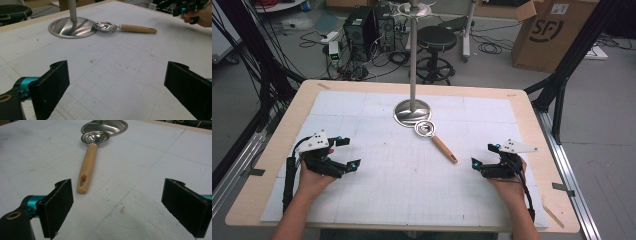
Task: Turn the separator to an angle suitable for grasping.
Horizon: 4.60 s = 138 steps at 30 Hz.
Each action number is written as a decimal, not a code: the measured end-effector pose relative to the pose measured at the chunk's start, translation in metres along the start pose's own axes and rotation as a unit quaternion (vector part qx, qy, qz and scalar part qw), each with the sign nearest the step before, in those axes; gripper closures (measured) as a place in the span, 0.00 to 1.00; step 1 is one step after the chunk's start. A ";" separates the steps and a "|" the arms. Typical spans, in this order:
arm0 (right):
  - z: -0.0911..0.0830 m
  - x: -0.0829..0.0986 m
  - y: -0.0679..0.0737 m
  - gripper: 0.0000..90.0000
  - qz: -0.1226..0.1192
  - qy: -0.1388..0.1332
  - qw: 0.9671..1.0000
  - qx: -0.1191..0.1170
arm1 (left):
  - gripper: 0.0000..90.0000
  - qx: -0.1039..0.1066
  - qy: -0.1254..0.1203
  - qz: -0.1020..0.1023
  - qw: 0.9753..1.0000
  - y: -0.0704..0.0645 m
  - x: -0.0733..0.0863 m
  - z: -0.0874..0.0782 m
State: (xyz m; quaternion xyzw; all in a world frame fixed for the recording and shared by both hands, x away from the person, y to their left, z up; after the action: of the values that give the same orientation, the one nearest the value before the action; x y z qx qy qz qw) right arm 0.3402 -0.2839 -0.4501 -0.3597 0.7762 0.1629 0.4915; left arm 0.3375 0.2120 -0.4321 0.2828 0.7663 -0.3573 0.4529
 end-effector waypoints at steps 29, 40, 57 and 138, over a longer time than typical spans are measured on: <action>0.019 -0.028 0.014 0.18 -0.019 0.010 1.000 0.004 | 0.08 0.000 0.010 0.004 1.000 0.001 0.004 -0.004; 0.031 -0.043 0.013 0.24 -0.020 0.009 1.000 -0.007 | 0.08 0.000 0.013 0.004 1.000 0.001 0.005 -0.002; 0.055 -0.064 0.021 0.31 -0.039 0.024 0.998 -0.046 | 0.09 -0.003 0.013 0.002 1.000 0.001 0.005 -0.002; 0.118 -0.047 0.033 0.71 -0.046 0.180 0.982 -0.044 | 0.09 -0.007 0.026 0.011 1.000 0.002 0.008 0.002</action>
State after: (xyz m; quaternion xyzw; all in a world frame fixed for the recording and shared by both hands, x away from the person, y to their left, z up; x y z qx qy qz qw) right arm 0.4044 -0.1706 -0.4666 -0.4396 0.8268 0.1068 0.3342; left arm 0.3369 0.2124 -0.4405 0.2970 0.7774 -0.3394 0.4384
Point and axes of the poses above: each handheld gripper's, and its own axes: z roughly forward along the jaws, x roughly out of its underside, y roughly to its left, the point moved 4 cm from there along z, roughly forward along the jaws, and after that the axes turned 12 degrees about -z, right-handed, at the moved point
